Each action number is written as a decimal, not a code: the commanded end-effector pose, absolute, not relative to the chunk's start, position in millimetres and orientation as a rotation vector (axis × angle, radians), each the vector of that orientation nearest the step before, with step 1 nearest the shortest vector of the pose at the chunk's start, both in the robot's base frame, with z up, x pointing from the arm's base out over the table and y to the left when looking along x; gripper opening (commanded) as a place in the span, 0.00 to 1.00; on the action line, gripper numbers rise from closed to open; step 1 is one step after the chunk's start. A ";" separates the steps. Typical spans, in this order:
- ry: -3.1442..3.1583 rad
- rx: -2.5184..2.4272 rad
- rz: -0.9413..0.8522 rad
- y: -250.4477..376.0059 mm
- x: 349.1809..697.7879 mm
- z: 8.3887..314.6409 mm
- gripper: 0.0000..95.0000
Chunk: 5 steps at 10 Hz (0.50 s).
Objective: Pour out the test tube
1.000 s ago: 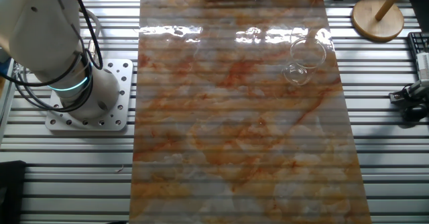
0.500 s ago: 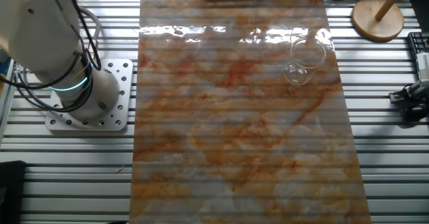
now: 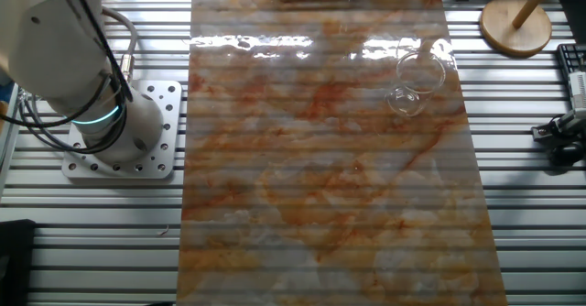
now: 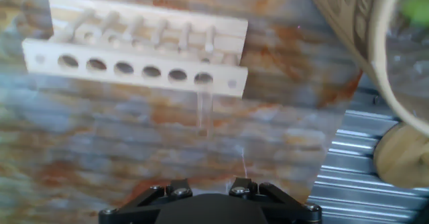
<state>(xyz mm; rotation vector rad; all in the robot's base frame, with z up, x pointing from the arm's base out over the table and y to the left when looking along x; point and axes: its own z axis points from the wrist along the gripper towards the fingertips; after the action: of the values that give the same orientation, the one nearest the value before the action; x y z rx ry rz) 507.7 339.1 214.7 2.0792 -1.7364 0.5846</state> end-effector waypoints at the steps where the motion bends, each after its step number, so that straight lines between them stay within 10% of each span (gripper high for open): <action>1: -1.749 2.096 0.577 328.8 507.2 218.6 0.40; 5: -1.788 2.111 0.554 297.0 511.7 240.1 0.40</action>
<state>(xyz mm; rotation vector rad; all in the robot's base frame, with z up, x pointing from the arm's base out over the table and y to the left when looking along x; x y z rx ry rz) 512.4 292.3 243.0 2.1095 -1.7938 0.5510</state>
